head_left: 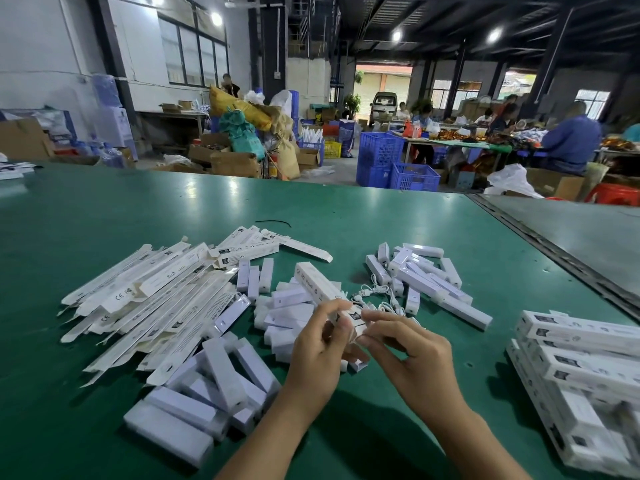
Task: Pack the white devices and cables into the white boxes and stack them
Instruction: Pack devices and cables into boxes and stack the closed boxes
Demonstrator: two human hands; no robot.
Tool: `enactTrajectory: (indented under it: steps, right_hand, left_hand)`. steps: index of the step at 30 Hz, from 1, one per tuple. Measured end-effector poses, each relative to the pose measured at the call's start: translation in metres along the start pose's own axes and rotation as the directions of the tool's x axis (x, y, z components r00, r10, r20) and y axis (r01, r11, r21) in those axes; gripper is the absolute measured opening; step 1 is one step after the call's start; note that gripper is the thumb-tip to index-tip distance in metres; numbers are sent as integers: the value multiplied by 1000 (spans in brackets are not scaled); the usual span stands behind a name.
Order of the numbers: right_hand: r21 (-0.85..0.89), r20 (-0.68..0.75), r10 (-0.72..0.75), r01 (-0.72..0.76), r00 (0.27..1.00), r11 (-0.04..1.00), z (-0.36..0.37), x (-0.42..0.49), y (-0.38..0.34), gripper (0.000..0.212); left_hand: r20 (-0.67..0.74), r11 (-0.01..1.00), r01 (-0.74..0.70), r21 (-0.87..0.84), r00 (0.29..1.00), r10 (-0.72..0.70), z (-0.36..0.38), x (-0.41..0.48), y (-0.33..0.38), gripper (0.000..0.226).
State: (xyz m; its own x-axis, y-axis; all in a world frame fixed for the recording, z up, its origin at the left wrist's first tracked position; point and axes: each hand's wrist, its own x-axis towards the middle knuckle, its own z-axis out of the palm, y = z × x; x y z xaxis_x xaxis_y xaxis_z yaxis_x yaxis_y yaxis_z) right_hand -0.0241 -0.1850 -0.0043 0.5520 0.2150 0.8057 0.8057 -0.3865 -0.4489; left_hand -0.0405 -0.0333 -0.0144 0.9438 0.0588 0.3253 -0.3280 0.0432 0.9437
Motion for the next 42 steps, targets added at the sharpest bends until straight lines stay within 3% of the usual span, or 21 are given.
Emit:
enactTrajectory:
  steps: [9, 15, 21, 24, 27, 32, 35, 37, 39, 42]
  right_hand:
    - [33, 38, 24, -25, 999, 999, -5, 2, 4, 8]
    - [102, 31, 83, -86, 996, 991, -4, 1, 2, 13]
    - [140, 81, 188, -198, 979, 970, 0, 0, -1, 9]
    - [238, 156, 382, -410, 911, 881, 3, -2, -4, 7]
    - [218, 186, 558, -588, 809, 779, 4, 2, -2, 22]
    - [205, 390, 581, -682, 715, 702, 0, 3, -4, 31]
    - [403, 340, 650, -730, 679, 552, 2, 5, -5, 18]
    - [608, 203, 751, -682, 628, 406, -1, 12, -3, 6]
    - [809, 52, 834, -513, 549, 287, -11, 20, 3, 8]
    - [935, -90, 890, -270, 447, 231, -32, 27, 12, 12]
  left_hand:
    - [79, 999, 25, -21, 997, -24, -3, 1, 3, 12]
    - [121, 1000, -7, 24, 993, 4, -5, -1, 2, 25]
    - [70, 993, -68, 100, 996, 62, -5, 2, -2, 34]
    - [78, 980, -105, 168, 993, 93, -2, 1, -3, 45]
    - [114, 979, -131, 159, 987, 113, 1, -1, -2, 50]
    - [237, 994, -70, 89, 970, 48, 4, -1, -2, 51]
    - [242, 993, -71, 96, 969, 46, 6, -1, -3, 51]
    - [188, 991, -69, 118, 981, 46, 4, -1, -5, 55]
    - [147, 989, -46, 141, 989, 25, 2, -1, -7, 61]
    - [126, 983, 18, 180, 991, -41, 1, 0, -6, 56]
